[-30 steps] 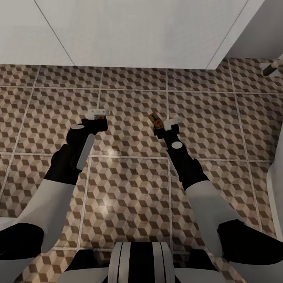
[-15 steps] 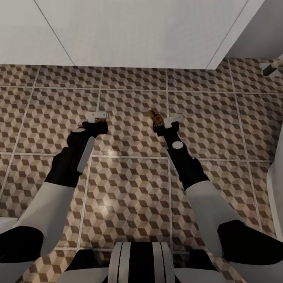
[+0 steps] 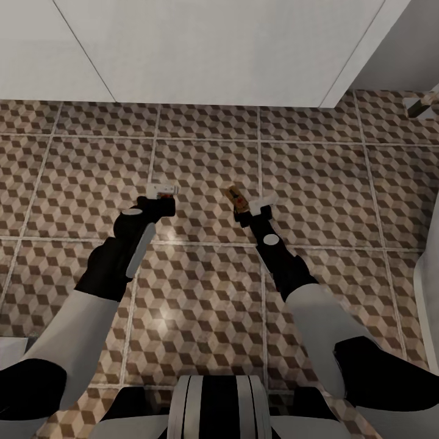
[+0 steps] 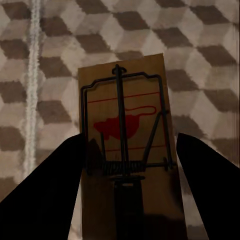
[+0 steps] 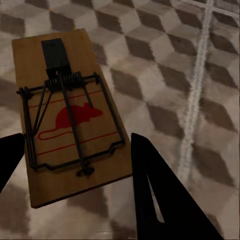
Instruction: Take the four mousetraps from the cabinet in the bathroom and place them on the bathroom floor. Make sure all four end up on the same floor surface, and ensure that at least two of them are either under or directly next to the same bathroom sink.
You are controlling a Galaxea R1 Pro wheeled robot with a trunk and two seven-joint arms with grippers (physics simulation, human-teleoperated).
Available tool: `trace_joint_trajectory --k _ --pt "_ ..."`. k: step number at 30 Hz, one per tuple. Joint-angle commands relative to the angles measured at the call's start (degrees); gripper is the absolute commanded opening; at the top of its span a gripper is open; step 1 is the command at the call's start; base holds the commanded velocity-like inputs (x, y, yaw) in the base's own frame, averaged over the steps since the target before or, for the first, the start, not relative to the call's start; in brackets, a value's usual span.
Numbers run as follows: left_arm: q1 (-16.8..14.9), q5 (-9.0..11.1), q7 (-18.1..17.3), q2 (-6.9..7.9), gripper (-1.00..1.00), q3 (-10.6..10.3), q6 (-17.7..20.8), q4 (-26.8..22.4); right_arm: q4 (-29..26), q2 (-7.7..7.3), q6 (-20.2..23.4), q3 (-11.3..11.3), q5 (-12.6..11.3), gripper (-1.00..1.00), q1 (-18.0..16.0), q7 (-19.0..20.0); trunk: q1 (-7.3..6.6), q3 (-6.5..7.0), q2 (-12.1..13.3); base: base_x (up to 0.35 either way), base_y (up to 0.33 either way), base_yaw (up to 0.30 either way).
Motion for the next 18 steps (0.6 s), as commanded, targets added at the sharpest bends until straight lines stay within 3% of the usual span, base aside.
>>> trace_joint_trajectory --k 1,7,11,18 --pt "0.1 0.6 0.5 0.03 -1.0 -0.3 0.2 -1.6 1.6 0.0 -0.7 0.0 0.3 -1.0 -0.1 -0.2 -0.01 -0.03 0.0 0.0 0.0 0.0" --pt "0.2 0.6 0.4 0.03 -1.0 -0.4 0.2 -5.2 7.2 0.0 -0.9 -0.1 0.3 -1.0 -0.9 -0.2 -0.01 -0.03 0.0 0.0 0.0 0.0" --pt "0.8 0.6 0.4 0.03 -1.0 -0.4 0.3 -6.9 11.2 0.0 -1.0 -0.1 0.3 -1.0 -4.3 -0.3 -0.01 -0.03 0.0 0.0 0.0 0.0" --pt "3.0 0.6 0.4 0.03 -1.0 -0.4 0.3 -7.8 11.7 0.0 -1.8 -0.1 0.3 -1.0 -6.0 -0.3 -0.01 -0.03 0.0 0.0 0.0 0.0"
